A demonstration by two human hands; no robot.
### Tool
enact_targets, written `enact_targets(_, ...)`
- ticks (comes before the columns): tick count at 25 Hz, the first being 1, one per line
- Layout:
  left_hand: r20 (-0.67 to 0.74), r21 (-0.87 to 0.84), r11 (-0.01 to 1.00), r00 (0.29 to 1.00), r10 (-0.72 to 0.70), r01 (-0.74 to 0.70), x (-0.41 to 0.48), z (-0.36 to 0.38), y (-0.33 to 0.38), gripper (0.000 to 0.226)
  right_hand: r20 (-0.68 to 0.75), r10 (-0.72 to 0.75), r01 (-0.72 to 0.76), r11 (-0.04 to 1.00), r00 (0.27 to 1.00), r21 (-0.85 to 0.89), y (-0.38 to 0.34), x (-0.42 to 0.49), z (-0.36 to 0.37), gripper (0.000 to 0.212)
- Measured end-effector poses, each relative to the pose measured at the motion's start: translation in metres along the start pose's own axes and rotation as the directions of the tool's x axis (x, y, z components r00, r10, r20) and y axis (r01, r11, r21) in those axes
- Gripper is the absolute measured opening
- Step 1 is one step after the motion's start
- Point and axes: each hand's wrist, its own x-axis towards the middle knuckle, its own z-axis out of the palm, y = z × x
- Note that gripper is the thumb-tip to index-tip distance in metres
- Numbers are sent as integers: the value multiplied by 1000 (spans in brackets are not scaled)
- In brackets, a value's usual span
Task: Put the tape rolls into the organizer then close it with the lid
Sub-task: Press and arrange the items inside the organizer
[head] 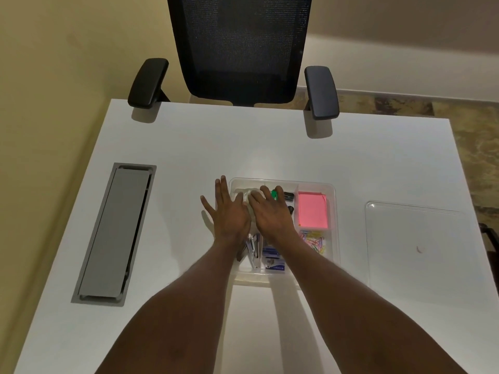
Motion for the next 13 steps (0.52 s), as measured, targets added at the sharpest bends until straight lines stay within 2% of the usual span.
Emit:
enact_targets(5, 26, 77, 997, 999, -24, 22, 4, 0, 3, 30, 20, 13, -12, 1000, 1000, -22, 3, -6, 1, 44)
enact_targets(9, 41, 110, 994, 999, 18, -22, 4, 1, 6, 33, 26, -10, 10, 999, 1000, -30, 2, -10, 0, 55)
enact_targets(13, 41, 130, 991, 999, -9, 3, 3, 1, 4, 35, 20, 13, -12, 999, 1000, -44, 4, -14, 1, 56)
